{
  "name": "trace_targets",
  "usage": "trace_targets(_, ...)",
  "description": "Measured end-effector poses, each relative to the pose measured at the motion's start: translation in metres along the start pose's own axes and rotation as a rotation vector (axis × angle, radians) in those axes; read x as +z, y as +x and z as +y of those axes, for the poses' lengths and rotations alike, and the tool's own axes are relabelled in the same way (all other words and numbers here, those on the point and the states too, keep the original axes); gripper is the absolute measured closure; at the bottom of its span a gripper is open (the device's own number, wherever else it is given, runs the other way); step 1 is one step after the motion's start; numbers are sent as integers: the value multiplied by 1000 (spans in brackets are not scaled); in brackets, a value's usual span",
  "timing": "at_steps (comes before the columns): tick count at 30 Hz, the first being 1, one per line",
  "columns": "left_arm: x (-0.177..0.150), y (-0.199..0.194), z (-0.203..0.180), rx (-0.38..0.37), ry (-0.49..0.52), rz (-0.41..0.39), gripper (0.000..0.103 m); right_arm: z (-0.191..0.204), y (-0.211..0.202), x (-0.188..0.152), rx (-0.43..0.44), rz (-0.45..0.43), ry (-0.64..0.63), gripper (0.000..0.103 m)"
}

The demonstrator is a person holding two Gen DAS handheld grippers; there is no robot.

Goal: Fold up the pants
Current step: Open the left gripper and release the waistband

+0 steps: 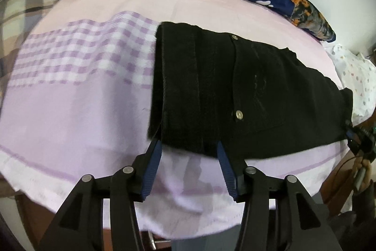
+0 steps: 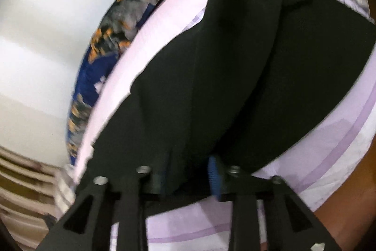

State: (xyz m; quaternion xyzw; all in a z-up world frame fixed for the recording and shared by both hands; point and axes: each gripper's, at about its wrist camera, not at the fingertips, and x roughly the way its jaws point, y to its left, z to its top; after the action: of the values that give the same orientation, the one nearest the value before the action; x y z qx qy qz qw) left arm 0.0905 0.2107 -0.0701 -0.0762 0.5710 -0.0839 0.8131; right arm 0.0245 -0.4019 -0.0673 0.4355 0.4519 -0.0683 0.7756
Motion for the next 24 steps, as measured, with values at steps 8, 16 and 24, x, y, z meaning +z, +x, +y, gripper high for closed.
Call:
trace_targets(8,-2,-29,-81,-57,187,-127,51,-28,-9,33,108,-93,128,63)
trace_targets(16,-1,30,-225,-232,527,-24,48,-59,-16,75,111,-147,208,63)
trace_targets(24,-24,79,-335,-319,772,71,48,-83,-27,107,128,-176,248,67)
